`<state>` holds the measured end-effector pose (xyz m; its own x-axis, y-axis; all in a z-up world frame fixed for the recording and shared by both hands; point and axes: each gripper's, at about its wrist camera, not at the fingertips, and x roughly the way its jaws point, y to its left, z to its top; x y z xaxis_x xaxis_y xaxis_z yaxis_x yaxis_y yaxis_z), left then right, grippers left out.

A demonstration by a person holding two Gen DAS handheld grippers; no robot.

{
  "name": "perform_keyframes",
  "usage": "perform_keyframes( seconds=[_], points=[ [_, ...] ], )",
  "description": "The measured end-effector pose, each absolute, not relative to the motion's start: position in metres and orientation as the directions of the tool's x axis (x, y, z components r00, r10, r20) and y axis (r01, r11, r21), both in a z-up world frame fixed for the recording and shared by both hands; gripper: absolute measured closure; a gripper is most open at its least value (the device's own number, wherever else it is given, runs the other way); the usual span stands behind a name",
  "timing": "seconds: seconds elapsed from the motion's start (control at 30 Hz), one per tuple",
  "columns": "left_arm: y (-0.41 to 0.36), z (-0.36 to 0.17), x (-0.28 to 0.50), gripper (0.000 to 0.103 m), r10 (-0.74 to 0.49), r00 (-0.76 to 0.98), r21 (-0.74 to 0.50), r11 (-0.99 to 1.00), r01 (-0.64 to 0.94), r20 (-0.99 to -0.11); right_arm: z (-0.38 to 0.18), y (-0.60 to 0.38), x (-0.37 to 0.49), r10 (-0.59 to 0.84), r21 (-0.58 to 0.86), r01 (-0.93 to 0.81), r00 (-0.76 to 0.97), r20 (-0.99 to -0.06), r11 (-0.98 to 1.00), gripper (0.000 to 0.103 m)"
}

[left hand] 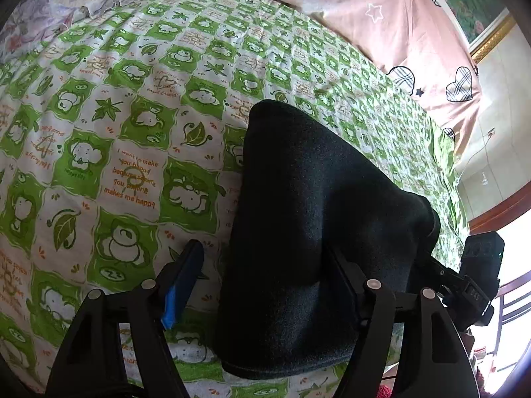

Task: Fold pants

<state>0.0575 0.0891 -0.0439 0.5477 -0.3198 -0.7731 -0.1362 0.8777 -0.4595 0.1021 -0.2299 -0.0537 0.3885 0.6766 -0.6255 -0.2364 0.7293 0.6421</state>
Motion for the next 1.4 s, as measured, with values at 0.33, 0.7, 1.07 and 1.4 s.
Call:
perform_keyframes(
  seconds=[0.33, 0.7, 1.07, 1.4],
  points=[
    [0.090, -0.029, 0.053, 0.069, -0.370, 0.586, -0.521, 0.847, -0.106, -0.721, -0.032, -0.220, 0.102, 0.698, 0.632, -0.304, 0.397, -0.596, 0.713, 0.059],
    [0.117, 0.017, 0.075, 0.072, -0.295, 0.685, -0.511, 0.849, -0.132, -0.666, 0.004, -0.188, 0.152, 0.739, 0.625, -0.398, 0.431, -0.519, 0.671, 0.062],
    [0.159, 0.007, 0.122, 0.072, -0.205, 0.675, -0.457, 0.862, -0.217, -0.708, -0.012, -0.139, 0.206, 0.721, 0.614, -0.381, 0.405, -0.562, 0.692, 0.062],
    [0.162, -0.027, 0.126, 0.045, -0.166, 0.642, -0.406, 0.880, -0.246, -0.749, -0.035, -0.143, 0.215, 0.663, 0.566, -0.347, 0.419, -0.620, 0.748, 0.046]
  ],
)
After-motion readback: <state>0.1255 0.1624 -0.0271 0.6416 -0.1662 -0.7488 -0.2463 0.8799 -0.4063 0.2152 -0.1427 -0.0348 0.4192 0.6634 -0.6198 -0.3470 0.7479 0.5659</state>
